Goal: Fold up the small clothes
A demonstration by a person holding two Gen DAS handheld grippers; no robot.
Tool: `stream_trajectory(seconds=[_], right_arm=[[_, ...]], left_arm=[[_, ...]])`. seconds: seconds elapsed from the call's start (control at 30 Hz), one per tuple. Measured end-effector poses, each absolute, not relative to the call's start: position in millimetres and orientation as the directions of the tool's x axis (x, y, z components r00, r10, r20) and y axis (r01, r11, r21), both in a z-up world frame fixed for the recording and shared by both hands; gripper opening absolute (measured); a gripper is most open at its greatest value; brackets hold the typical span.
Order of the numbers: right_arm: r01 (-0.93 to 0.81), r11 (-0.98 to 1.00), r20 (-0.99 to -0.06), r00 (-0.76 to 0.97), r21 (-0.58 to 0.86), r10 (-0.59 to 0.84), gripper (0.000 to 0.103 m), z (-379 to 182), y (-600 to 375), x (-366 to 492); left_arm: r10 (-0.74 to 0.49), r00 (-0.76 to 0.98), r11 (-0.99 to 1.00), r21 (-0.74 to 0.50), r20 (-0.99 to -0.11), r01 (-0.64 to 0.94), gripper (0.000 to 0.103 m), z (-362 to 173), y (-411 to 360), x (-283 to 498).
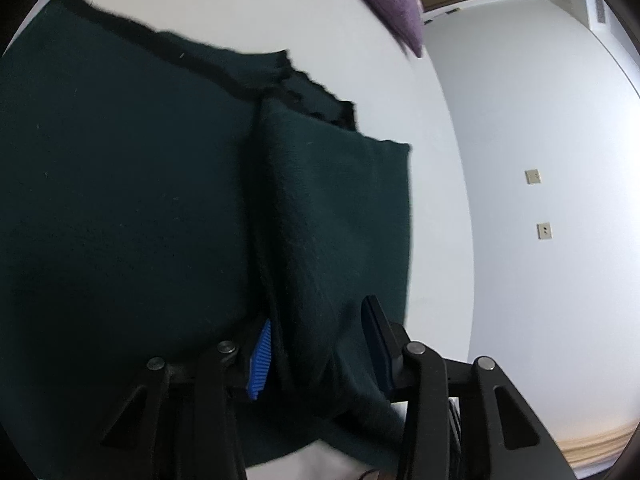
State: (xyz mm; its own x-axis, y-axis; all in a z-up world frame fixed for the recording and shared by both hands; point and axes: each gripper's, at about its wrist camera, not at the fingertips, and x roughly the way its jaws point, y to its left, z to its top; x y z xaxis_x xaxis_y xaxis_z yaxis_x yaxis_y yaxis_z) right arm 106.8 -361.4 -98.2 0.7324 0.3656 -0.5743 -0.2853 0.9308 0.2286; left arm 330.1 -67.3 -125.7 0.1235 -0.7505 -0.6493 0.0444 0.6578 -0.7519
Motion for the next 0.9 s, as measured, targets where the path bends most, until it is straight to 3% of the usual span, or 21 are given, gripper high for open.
stream_trajectory(seconds=[0.03, 0.17, 0.47, 0.9], right_arm=[[-0.303, 0.931, -0.587, 0.723, 0.205, 0.364, 0.054, -100.1, -357.6, 107.3], [-0.369, 0.915, -0.602, 0.699, 0.16, 0.387, 0.054, -93.9, -325.1, 78.8], [-0.293, 0.919, -0.574, 0.719, 0.262, 0.393, 0.054, -84.9, -336.3, 78.2], [-0.285, 0.839, -0.592, 0.605, 0.464, 0.533, 0.054, -108.6, -297.9, 146.4]], left_arm=[[-0.757, 0.124, 0.65, -0.759, -0.642, 0.035, 0.043, -128.7, -67.6, 330.7], [-0.77, 0.127, 0.633, -0.773, -0.626, 0.03, 0.016, -132.3, -67.7, 329.8], [-0.797, 0.164, 0.597, -0.799, -0.581, 0.071, 0.014, -118.6, -37.4, 320.1], [-0.766, 0.267, 0.619, -0.783, -0.585, 0.059, 0.014, -104.5, 85.4, 326.0]])
